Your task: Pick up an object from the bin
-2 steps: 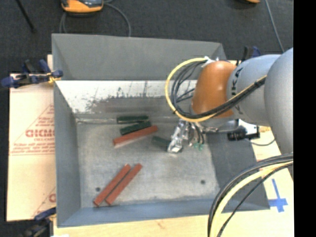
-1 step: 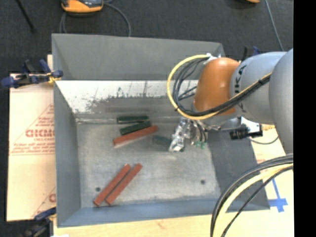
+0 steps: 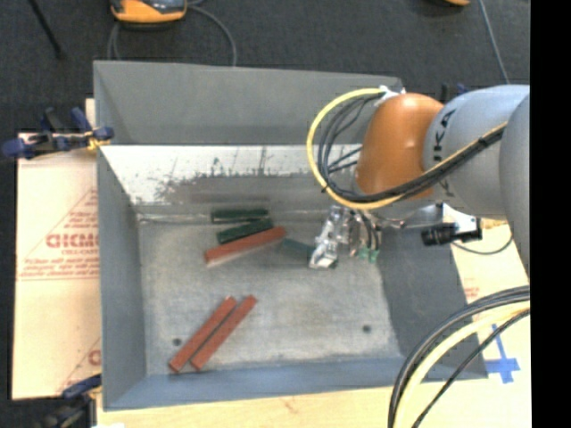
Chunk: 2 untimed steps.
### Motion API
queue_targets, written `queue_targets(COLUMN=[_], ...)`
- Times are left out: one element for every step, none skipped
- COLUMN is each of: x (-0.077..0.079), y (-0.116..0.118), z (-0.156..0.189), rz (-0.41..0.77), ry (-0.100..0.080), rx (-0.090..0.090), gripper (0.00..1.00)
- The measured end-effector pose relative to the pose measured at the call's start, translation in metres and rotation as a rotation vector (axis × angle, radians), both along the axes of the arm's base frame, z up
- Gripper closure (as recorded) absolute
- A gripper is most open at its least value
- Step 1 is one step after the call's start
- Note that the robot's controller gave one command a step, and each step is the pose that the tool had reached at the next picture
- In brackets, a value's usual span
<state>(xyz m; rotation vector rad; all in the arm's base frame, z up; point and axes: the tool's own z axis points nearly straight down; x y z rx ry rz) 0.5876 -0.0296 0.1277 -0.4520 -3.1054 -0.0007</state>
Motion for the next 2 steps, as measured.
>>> queue_targets(x=[0.001, 0.002], y=[0.0, 0.0], z=[0.021, 0.038], rz=[0.0, 0.001], ry=[-0.004, -0.008], rx=[0.0, -0.001], gripper=[1.0, 1.0])
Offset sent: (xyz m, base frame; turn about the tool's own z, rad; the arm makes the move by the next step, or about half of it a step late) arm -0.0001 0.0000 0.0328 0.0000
